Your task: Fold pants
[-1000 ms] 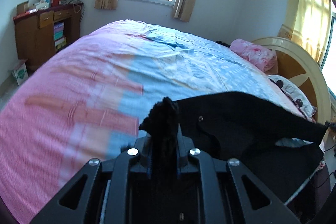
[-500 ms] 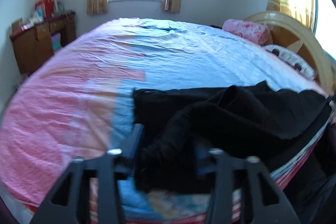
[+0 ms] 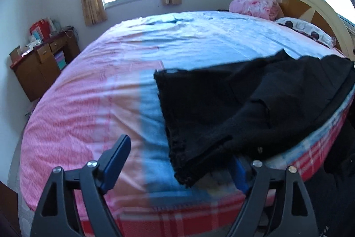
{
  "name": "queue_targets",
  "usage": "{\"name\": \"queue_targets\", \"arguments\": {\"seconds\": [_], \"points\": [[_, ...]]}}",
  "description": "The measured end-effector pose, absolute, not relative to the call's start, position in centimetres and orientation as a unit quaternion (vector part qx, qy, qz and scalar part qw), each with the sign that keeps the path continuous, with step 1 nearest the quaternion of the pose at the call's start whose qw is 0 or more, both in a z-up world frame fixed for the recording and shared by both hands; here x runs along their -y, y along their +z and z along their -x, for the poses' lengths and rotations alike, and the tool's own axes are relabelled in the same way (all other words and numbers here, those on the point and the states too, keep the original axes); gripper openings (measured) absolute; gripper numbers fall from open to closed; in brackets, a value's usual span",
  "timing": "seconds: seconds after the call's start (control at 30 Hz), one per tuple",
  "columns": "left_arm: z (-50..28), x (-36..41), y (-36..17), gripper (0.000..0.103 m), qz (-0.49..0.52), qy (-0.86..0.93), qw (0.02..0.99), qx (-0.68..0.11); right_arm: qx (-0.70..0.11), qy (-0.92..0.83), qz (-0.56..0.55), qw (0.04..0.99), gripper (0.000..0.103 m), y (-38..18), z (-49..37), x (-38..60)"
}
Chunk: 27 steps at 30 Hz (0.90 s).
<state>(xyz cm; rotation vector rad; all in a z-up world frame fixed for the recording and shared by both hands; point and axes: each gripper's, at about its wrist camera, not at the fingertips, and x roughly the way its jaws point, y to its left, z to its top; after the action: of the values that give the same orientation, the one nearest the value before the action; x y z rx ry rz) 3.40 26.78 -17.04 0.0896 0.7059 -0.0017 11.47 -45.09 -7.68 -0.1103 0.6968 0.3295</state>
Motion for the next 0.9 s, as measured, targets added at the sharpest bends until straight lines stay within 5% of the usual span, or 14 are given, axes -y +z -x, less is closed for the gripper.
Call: {"name": "queue_targets", "arguments": {"seconds": [0.37,0.77,0.87,0.9], "points": [[-4.5,-26.5,-17.7,0.086,-0.020,-0.018,0.937,-0.349,-0.399,0.413,0.034,0.818,0.036,-11.2,-18.0,20.3],[-4.9,-26.6,-17.7,0.086,-0.008,-0.026,0.941,-0.336,-0.569,0.388,-0.053,0.723,0.042,-19.1,-31.4,9.6],[-5.2,-26.6,-17.7,0.088,-0.013,-0.029,0.942,-0.334,-0.570,0.376,-0.050,0.729,0.009,-19.7,-31.8,8.9],[-5.4,-26.6,-17.6,0.090,-0.017,-0.027,0.942,-0.333,-0.562,0.372,-0.053,0.737,0.007,-19.4,-32.3,8.8]]}}
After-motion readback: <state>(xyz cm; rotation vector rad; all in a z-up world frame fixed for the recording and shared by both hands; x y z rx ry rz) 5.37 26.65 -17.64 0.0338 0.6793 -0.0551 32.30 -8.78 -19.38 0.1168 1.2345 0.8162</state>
